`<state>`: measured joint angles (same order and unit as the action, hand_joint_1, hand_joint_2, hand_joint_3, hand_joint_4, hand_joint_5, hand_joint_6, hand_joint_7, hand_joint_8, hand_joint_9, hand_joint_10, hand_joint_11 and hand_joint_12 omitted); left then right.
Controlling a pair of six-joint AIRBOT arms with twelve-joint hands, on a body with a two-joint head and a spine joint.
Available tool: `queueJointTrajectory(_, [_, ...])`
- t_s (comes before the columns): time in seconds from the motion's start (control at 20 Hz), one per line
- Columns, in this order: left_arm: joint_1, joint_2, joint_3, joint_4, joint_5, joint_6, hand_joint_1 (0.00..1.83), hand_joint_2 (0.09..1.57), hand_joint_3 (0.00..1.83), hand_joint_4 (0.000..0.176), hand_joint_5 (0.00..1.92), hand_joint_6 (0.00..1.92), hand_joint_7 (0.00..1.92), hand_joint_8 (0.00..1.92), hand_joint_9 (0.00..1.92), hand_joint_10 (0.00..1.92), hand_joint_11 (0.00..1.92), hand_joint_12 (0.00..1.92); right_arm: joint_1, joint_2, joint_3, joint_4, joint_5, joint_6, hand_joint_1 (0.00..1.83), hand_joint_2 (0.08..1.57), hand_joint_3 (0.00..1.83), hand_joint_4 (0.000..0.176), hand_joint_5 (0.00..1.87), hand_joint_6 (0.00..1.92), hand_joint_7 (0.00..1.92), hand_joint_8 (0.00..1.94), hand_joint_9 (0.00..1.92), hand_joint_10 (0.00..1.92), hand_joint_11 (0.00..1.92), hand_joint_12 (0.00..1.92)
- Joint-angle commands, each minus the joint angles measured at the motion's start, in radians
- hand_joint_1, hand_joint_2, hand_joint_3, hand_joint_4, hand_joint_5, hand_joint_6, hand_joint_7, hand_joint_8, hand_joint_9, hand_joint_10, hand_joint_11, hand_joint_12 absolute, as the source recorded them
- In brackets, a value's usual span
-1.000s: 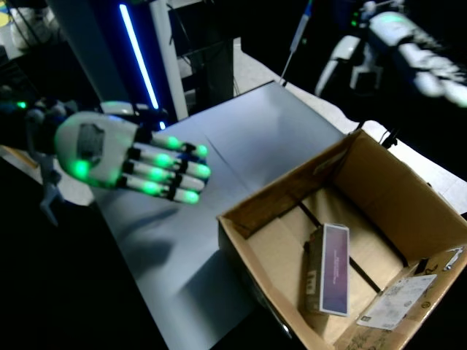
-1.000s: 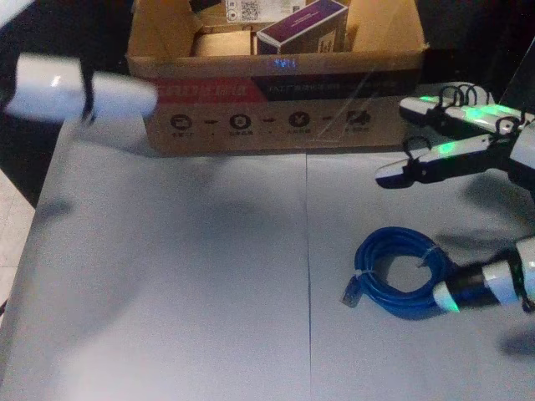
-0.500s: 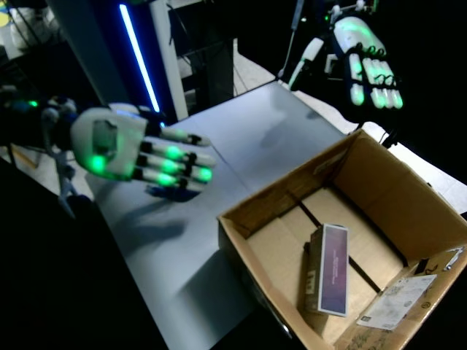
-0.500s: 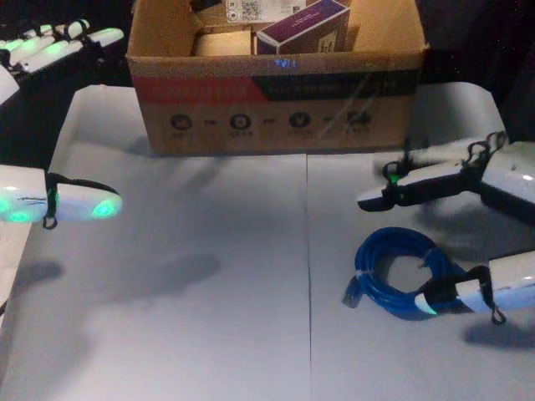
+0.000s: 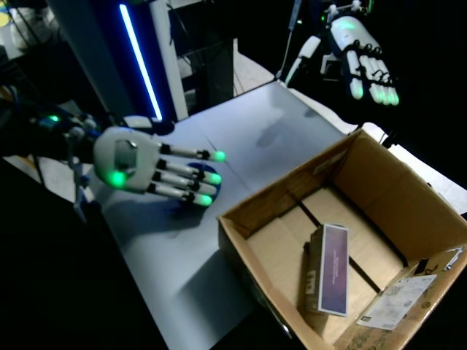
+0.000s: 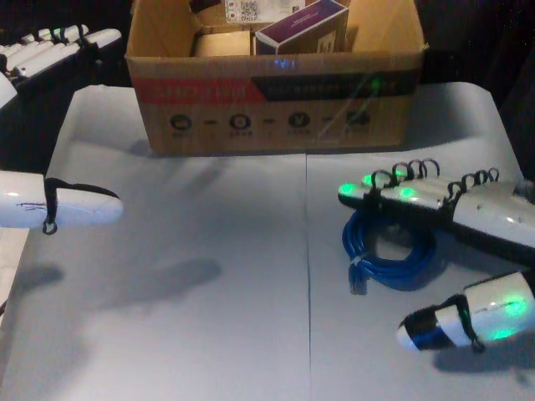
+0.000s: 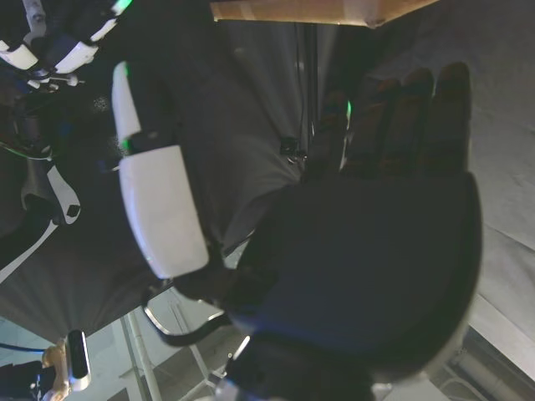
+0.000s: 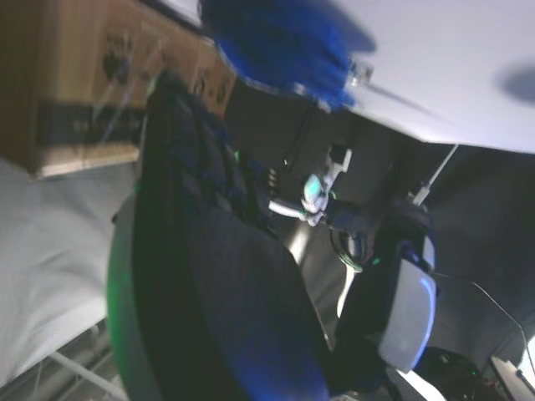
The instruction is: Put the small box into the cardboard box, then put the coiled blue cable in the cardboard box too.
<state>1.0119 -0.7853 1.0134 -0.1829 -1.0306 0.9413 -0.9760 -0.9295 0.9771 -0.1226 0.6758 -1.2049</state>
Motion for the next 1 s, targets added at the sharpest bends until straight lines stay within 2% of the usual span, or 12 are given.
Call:
queueJointTrajectory(0.0, [-0.006, 0.004, -0.002, -0.011, -0.123, -0.008, 0.58, 0.82, 0.0, 0.176, 0.05, 0.0, 0.02, 0.0, 0.0, 0.0, 0.0, 0.0, 0.011, -0.003, 0.001, 0.004, 0.108, 0.005, 0.64, 0.87, 0.0, 0.176, 0.0, 0.0, 0.0, 0.0, 0.0, 0.0, 0.0, 0.0])
queueJointTrajectory(0.2, [-0.004, 0.002, -0.002, -0.011, -0.123, -0.01, 0.58, 0.81, 0.0, 0.176, 0.05, 0.0, 0.03, 0.0, 0.0, 0.0, 0.0, 0.0, 0.013, 0.014, -0.008, -0.013, 0.11, 0.009, 0.7, 0.87, 0.0, 0.176, 0.0, 0.0, 0.0, 0.0, 0.0, 0.0, 0.0, 0.0])
queueJointTrajectory(0.45, [-0.002, -0.004, -0.002, -0.011, -0.122, -0.01, 0.57, 0.81, 0.0, 0.176, 0.05, 0.0, 0.05, 0.0, 0.01, 0.0, 0.0, 0.0, 0.044, 0.057, -0.016, -0.02, 0.178, 0.009, 0.81, 0.84, 0.0, 0.176, 0.07, 0.01, 0.0, 0.0, 0.0, 0.0, 0.0, 0.0])
queueJointTrajectory(0.7, [-0.001, -0.011, -0.001, -0.011, -0.122, -0.01, 0.56, 0.8, 0.0, 0.176, 0.04, 0.0, 0.06, 0.0, 0.03, 0.0, 0.03, 0.02, 0.092, -0.012, 0.056, -0.018, 0.161, 0.009, 0.79, 0.85, 0.0, 0.176, 0.01, 0.0, 0.0, 0.0, 0.0, 0.0, 0.0, 0.0])
queueJointTrajectory(0.95, [-0.001, -0.012, 0.0, -0.009, -0.116, -0.01, 0.59, 0.81, 0.0, 0.176, 0.04, 0.0, 0.04, 0.0, 0.01, 0.0, 0.02, 0.01, 0.118, -0.072, 0.127, -0.021, 0.025, 0.009, 0.72, 0.87, 0.0, 0.176, 0.0, 0.0, 0.0, 0.0, 0.0, 0.0, 0.0, 0.0])
